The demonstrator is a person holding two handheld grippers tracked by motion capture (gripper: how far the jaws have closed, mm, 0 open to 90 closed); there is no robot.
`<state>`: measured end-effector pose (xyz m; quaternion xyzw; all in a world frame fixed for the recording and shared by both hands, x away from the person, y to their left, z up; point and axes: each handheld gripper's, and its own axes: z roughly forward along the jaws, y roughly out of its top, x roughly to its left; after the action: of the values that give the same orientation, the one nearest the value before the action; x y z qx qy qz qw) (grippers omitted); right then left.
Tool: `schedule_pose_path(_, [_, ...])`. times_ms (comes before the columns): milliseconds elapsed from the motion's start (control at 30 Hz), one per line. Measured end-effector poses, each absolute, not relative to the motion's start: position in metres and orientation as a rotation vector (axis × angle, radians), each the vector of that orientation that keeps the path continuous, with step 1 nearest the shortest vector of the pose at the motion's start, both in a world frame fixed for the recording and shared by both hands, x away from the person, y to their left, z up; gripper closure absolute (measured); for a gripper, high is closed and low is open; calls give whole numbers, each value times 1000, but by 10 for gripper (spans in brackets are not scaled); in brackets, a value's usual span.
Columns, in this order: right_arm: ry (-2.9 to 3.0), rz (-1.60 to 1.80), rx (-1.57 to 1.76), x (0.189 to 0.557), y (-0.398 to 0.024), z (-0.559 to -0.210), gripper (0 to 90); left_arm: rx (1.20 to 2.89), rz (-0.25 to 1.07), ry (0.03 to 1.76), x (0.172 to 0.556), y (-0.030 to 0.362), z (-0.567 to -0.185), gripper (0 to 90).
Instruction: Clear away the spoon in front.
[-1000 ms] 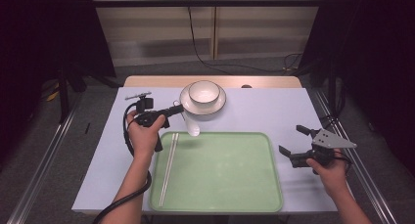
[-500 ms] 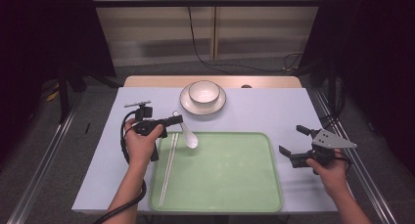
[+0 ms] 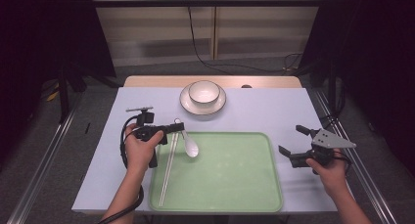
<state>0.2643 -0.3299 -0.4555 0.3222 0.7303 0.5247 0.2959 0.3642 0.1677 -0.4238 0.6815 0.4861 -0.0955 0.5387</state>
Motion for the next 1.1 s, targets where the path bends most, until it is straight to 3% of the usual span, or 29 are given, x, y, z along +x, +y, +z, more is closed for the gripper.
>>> schedule_pose_path(1100, [1939,1393,859,264,-329,-456,16,1654,-316,1182,370,155,-445,857])
